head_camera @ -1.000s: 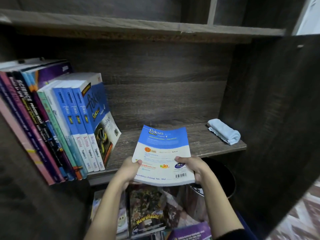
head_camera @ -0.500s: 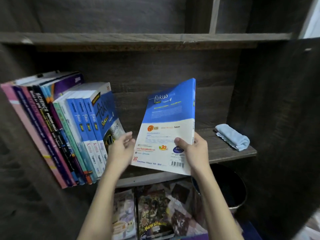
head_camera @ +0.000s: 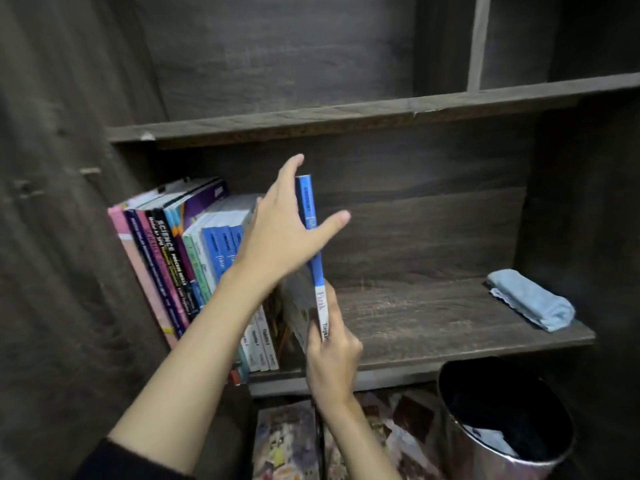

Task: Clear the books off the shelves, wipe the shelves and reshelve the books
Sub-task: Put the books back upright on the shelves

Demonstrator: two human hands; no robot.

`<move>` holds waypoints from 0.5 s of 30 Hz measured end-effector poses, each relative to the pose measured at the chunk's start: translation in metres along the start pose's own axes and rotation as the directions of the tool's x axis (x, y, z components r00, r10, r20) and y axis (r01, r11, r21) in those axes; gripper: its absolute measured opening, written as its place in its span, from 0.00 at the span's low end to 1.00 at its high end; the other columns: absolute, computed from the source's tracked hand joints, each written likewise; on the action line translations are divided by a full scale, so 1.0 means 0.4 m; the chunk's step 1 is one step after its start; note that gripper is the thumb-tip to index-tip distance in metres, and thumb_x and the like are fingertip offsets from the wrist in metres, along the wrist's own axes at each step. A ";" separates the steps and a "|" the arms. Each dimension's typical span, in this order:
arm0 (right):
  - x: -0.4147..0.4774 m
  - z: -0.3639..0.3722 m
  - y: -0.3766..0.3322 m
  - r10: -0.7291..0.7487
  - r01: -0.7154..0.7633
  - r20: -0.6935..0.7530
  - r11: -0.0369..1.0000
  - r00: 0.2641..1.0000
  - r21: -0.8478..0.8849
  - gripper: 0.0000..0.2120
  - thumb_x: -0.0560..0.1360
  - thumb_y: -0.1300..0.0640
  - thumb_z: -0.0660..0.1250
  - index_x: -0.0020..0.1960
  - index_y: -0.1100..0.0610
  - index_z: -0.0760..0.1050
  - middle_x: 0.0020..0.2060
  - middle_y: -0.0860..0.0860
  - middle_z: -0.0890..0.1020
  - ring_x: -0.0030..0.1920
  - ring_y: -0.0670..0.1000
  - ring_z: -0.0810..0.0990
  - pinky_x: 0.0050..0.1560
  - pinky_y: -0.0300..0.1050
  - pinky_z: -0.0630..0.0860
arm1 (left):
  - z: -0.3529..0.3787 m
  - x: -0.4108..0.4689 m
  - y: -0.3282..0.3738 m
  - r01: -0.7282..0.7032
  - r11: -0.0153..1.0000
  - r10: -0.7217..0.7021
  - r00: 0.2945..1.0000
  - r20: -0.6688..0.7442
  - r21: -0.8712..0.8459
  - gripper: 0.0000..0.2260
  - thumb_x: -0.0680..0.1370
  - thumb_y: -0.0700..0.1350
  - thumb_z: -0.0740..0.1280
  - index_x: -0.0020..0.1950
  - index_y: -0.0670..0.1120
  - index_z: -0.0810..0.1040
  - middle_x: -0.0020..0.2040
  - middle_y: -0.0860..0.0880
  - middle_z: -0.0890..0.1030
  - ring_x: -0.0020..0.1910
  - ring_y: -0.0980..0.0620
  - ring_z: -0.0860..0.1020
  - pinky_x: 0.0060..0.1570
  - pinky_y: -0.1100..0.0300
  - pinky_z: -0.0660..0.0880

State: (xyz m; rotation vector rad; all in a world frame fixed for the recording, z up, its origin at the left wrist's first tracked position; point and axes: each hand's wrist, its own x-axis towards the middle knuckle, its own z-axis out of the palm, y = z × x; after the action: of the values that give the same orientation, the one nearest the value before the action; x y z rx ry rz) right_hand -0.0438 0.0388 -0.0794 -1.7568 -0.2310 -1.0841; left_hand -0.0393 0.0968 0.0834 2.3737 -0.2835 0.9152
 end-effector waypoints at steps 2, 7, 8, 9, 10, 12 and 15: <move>-0.018 0.022 -0.014 -0.037 0.037 0.009 0.999 0.999 0.038 0.26 0.69 0.57 0.59 0.68 0.51 0.67 0.33 0.51 0.84 0.26 0.50 0.76 0.30 0.40 0.68 | -0.015 -0.007 -0.029 0.024 0.996 -0.028 0.999 0.038 0.091 0.35 0.72 0.52 0.68 0.73 0.54 0.53 0.59 0.45 0.76 0.58 0.41 0.74 0.64 0.44 0.66; -0.063 0.072 -0.029 -0.085 0.079 0.097 0.995 0.992 0.064 0.28 0.69 0.58 0.58 0.69 0.52 0.66 0.35 0.51 0.84 0.26 0.49 0.75 0.29 0.39 0.67 | -0.061 -0.045 -0.098 0.005 0.959 0.001 1.000 -0.020 0.285 0.29 0.71 0.49 0.63 0.69 0.49 0.57 0.61 0.46 0.76 0.67 0.45 0.69 0.72 0.47 0.37; -0.066 0.080 -0.026 -0.096 0.090 0.119 0.995 0.988 0.052 0.28 0.69 0.58 0.58 0.70 0.51 0.66 0.37 0.52 0.85 0.26 0.50 0.76 0.29 0.40 0.68 | -0.069 -0.050 -0.108 -0.010 0.944 0.017 1.000 -0.020 0.330 0.29 0.71 0.52 0.61 0.69 0.48 0.58 0.65 0.47 0.72 0.72 0.46 0.64 0.71 0.48 0.34; -0.069 0.089 -0.025 -0.101 0.096 0.143 0.994 0.985 0.043 0.28 0.69 0.58 0.59 0.70 0.50 0.65 0.39 0.52 0.85 0.27 0.50 0.77 0.30 0.40 0.68 | -0.076 -0.052 -0.123 -0.022 0.928 0.029 0.999 -0.015 0.372 0.30 0.70 0.54 0.59 0.70 0.47 0.59 0.70 0.49 0.68 0.75 0.47 0.57 0.71 0.49 0.33; -0.074 0.099 -0.020 -0.098 0.095 0.169 0.995 0.981 0.023 0.28 0.69 0.57 0.60 0.70 0.49 0.65 0.40 0.52 0.85 0.28 0.50 0.77 0.30 0.41 0.68 | -0.080 -0.054 -0.136 -0.027 0.911 0.034 0.999 -0.010 0.411 0.31 0.69 0.56 0.59 0.71 0.47 0.60 0.74 0.49 0.62 0.76 0.48 0.51 0.70 0.49 0.32; -0.083 0.113 -0.013 -0.064 0.073 0.265 0.997 0.962 -0.023 0.32 0.68 0.59 0.65 0.71 0.47 0.64 0.39 0.52 0.85 0.28 0.51 0.77 0.31 0.42 0.67 | -0.084 -0.055 -0.163 -0.011 0.888 0.008 1.000 0.010 0.459 0.33 0.71 0.56 0.64 0.73 0.49 0.59 0.78 0.48 0.51 0.77 0.50 0.43 0.70 0.50 0.32; -0.088 0.110 -0.004 0.069 -0.053 0.442 0.997 0.894 -0.048 0.40 0.73 0.63 0.66 0.76 0.42 0.49 0.52 0.56 0.83 0.40 0.58 0.81 0.41 0.47 0.70 | -0.070 -0.066 -0.189 -0.028 0.868 -0.013 0.997 0.078 0.496 0.35 0.72 0.55 0.66 0.75 0.49 0.56 0.78 0.51 0.45 0.77 0.52 0.41 0.69 0.49 0.30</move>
State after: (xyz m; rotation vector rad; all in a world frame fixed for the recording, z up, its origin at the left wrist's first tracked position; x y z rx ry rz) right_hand -0.0404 0.0870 -0.1086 -2.0148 -0.4355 -0.6296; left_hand -0.0451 0.1745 0.0497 2.8886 -0.0890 0.9909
